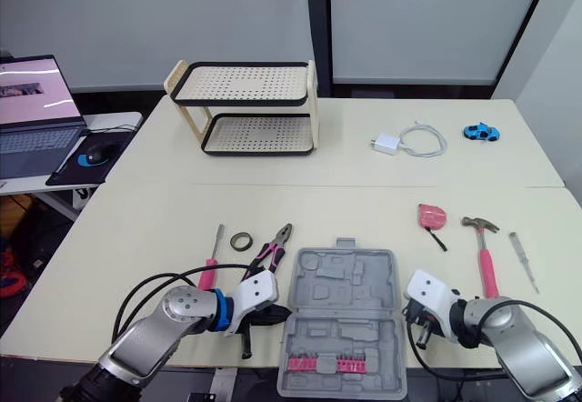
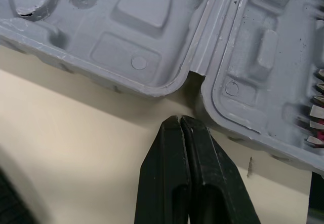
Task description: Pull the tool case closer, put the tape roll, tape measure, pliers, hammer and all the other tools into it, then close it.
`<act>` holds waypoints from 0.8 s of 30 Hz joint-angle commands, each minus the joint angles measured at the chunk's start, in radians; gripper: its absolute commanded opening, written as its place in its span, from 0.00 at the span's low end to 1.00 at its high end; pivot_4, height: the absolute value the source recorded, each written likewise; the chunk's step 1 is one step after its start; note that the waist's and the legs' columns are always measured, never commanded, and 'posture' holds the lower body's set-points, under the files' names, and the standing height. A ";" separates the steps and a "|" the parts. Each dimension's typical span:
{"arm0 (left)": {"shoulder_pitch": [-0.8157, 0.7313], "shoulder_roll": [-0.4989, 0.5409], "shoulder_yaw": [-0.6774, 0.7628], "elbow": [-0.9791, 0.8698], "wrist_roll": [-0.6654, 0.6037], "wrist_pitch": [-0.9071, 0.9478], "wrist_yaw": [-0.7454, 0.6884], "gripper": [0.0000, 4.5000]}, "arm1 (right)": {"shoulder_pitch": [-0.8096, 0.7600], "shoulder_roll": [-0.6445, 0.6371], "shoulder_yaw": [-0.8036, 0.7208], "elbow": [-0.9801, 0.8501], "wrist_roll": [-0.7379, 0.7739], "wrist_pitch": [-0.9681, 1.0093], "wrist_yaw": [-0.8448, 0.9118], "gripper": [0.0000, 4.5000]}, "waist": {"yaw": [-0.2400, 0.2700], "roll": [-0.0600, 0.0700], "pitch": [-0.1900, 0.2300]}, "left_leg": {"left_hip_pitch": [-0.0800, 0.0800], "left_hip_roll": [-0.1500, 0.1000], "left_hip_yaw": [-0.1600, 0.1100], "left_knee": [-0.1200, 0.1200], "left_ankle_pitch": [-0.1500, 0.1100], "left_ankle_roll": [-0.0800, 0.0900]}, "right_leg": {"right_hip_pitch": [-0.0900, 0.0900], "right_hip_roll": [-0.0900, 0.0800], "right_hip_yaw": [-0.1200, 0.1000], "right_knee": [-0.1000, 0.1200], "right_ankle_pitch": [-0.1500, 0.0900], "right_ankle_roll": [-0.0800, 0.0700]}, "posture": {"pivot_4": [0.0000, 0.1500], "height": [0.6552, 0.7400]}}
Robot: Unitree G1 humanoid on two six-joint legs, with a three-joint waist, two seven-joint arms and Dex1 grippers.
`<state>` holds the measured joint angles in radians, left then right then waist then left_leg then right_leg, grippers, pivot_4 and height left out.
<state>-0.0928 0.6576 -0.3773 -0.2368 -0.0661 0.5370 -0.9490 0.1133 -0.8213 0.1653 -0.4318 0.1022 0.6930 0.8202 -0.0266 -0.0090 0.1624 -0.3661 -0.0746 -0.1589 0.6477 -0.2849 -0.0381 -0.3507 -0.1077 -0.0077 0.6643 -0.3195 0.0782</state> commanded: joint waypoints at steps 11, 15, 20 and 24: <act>0.113 0.130 0.454 -0.051 -0.255 -0.042 -0.071 0.01 | 0.264 -0.043 -0.516 -0.189 0.122 -0.126 0.062 0.00 | 0.007 0.000 0.001 | -0.001 0.001 -0.001 -0.001 0.000 0.000 | -0.001 0.000 -0.001 0.000 0.000 0.000 | 1.00 1.00; 0.148 0.164 0.623 0.072 -0.286 -0.113 -0.078 0.01 | 0.344 -0.049 -0.732 -0.173 0.164 -0.170 0.140 0.00 | 0.008 0.000 0.001 | 0.000 0.001 0.000 -0.001 0.000 0.000 | 0.001 0.000 -0.001 -0.001 0.000 0.000 | 1.00 1.00; 0.194 0.184 0.775 0.248 -0.288 -0.165 -0.048 0.01 | 0.403 -0.064 -0.900 -0.052 0.146 -0.265 0.205 0.00 | 0.008 0.000 0.001 | 0.001 0.001 0.001 -0.002 0.000 0.000 | 0.001 0.000 -0.001 -0.002 0.000 0.000 | 1.00 1.00; 0.226 0.169 0.851 0.342 -0.286 -0.182 0.000 0.01 | 0.411 -0.076 -0.950 0.046 0.132 -0.354 0.232 0.00 | 0.008 -0.001 0.002 | 0.001 0.001 0.001 -0.002 0.000 0.000 | 0.001 0.000 0.000 -0.002 0.000 0.000 | 1.00 1.00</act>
<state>0.1280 0.8232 0.4221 0.0912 -0.3398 0.3770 -0.9683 0.5237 -0.8833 -0.7443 -0.3986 0.2441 0.3892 1.0372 -0.0183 -0.0102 0.1642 -0.3652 -0.0734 -0.1581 0.6456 -0.2852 -0.0377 -0.3500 -0.1076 -0.0082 0.6627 -0.3198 0.0777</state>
